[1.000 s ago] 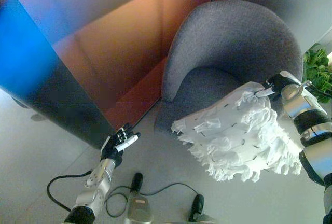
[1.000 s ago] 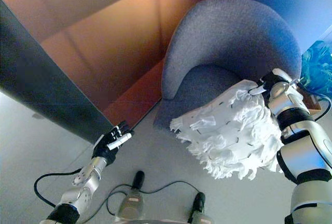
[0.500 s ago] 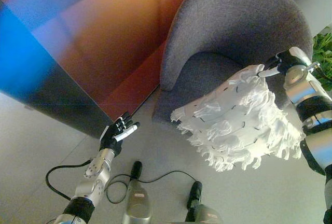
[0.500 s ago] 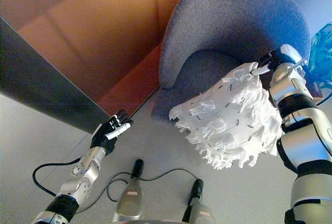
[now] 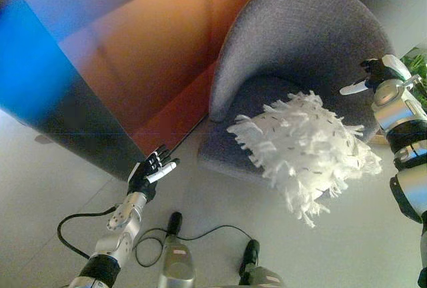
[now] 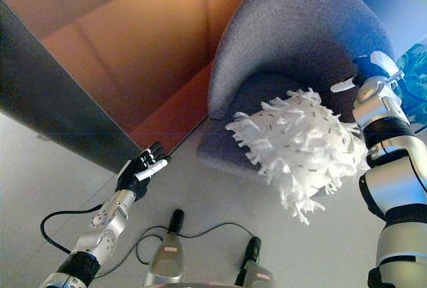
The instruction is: Pick up the pillow and put it on the sofa.
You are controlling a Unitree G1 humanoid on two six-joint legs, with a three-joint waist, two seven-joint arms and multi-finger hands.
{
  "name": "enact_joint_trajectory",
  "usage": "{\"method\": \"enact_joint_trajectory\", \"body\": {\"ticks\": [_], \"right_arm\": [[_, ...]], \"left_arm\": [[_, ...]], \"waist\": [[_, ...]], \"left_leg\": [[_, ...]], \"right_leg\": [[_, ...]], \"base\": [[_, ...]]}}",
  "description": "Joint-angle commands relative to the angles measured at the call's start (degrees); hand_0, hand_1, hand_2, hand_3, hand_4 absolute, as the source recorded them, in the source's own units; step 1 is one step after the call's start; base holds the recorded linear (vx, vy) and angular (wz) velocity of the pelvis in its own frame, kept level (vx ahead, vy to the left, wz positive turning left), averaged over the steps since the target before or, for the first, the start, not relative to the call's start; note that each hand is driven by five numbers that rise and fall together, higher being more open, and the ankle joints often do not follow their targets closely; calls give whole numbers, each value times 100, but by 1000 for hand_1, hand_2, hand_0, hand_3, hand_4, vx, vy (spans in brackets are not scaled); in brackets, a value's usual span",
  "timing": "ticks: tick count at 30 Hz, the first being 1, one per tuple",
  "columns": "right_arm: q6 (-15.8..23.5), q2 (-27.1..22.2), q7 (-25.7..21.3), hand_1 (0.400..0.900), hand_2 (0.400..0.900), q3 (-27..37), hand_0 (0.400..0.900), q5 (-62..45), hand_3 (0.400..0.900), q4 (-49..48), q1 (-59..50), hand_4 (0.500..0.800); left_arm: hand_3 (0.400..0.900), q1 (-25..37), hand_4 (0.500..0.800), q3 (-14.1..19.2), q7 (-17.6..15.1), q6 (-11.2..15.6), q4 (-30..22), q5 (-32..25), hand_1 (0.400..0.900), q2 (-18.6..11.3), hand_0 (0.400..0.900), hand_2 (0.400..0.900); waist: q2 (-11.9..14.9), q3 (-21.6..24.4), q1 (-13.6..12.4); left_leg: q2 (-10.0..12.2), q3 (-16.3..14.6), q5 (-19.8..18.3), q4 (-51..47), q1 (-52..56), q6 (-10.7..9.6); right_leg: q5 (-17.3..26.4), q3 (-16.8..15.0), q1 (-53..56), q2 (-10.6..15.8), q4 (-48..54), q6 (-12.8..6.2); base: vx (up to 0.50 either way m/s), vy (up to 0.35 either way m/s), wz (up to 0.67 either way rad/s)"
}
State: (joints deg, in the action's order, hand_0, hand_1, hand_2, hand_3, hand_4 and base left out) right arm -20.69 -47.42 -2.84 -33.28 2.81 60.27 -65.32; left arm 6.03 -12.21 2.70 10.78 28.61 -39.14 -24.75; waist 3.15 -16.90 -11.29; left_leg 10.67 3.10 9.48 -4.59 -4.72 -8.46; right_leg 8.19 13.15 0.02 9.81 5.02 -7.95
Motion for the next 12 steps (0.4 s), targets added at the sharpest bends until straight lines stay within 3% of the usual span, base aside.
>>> {"method": "enact_joint_trajectory", "body": {"ticks": [1, 12], "right_arm": [[241, -705, -192, 900, 900, -205, 900, 451, 900, 23, -577, 800], [517, -689, 76, 900, 900, 446, 900, 567, 900, -262, 523, 800]], "left_arm": [[900, 89, 800, -222, 109, 314, -569, 41, 900, -160, 900, 900], [900, -221, 800, -139, 374, 113, -423, -37, 900, -3, 900, 900]], "waist": [[211, 767, -98], [183, 1114, 11]], "left_leg": [[69, -130, -530, -41, 324, 76], [43, -264, -632, -41, 674, 91]], "right_leg": [[-24, -92, 82, 455, -14, -341], [-83, -101, 385, 548, -2, -374]], "base": [[67, 14, -3], [79, 25, -3]]}}
